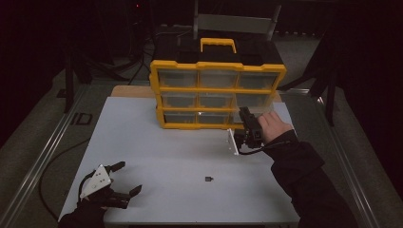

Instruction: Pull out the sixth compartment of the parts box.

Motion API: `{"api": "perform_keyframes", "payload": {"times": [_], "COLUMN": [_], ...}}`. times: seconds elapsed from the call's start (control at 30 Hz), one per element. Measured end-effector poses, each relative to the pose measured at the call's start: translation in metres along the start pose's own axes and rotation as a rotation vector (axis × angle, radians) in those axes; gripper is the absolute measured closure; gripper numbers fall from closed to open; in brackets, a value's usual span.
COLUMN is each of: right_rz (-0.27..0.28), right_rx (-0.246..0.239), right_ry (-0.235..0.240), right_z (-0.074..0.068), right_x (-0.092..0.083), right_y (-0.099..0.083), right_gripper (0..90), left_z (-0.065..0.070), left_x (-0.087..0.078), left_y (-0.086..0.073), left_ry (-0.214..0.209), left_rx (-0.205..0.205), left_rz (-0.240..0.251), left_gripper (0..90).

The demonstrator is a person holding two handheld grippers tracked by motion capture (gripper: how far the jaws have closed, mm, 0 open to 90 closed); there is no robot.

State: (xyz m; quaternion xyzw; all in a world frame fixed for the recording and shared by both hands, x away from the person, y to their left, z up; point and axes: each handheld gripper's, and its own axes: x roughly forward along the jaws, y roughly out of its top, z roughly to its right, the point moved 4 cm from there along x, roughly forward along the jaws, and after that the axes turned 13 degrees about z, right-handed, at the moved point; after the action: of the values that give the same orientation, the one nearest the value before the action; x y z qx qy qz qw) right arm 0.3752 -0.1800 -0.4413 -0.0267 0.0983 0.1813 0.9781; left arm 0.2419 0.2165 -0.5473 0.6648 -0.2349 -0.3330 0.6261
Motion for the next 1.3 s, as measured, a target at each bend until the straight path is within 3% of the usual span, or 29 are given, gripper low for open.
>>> {"api": "perform_keyframes", "payload": {"times": [0.4,1.3], "right_rz": [-0.01,0.031], "right_rx": [0.003,0.003], "right_ry": [-0.007,-0.004], "right_z": [-0.002,-0.006], "right_x": [-0.003,-0.024], "right_y": [0.0,0.008], "right_gripper": [79.1,79.0], "left_z": [0.0,0.0], "left_x": [0.0,0.0], "left_y": [0.0,0.0], "left_ry": [-0.001,0.001], "left_rx": [0.002,0.0], "left_rz": [0.0,0.001], "left_gripper": [0.5,0.5]}}
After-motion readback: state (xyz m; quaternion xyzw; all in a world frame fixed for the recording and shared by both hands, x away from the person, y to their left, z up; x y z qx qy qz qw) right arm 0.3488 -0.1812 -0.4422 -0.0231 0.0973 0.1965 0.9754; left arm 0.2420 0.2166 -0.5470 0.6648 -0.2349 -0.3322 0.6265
